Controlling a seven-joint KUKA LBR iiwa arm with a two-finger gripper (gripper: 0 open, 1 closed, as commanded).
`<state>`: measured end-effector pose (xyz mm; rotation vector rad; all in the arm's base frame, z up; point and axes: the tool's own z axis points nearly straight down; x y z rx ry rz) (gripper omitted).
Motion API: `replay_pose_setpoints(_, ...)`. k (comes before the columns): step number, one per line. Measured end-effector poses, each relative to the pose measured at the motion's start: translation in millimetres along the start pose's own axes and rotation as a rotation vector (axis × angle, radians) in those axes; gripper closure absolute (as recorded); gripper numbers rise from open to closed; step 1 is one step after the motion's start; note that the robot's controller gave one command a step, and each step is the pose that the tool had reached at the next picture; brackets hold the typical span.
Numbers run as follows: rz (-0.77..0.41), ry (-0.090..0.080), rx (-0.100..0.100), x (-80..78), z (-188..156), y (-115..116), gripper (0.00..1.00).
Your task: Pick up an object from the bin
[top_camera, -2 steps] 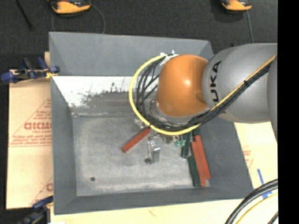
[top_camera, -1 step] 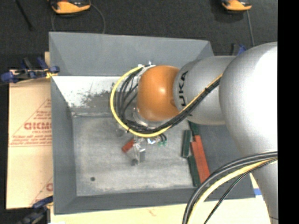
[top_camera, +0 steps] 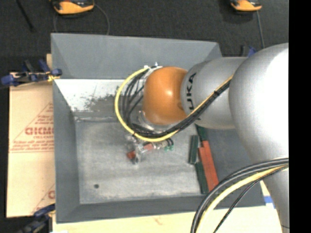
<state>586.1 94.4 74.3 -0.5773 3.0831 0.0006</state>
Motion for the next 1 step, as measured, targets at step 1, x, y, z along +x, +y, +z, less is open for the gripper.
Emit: replay_pose_setpoints(1,0.044,-0.009,0.005,-18.7,-127.2,-44.0,1.0)
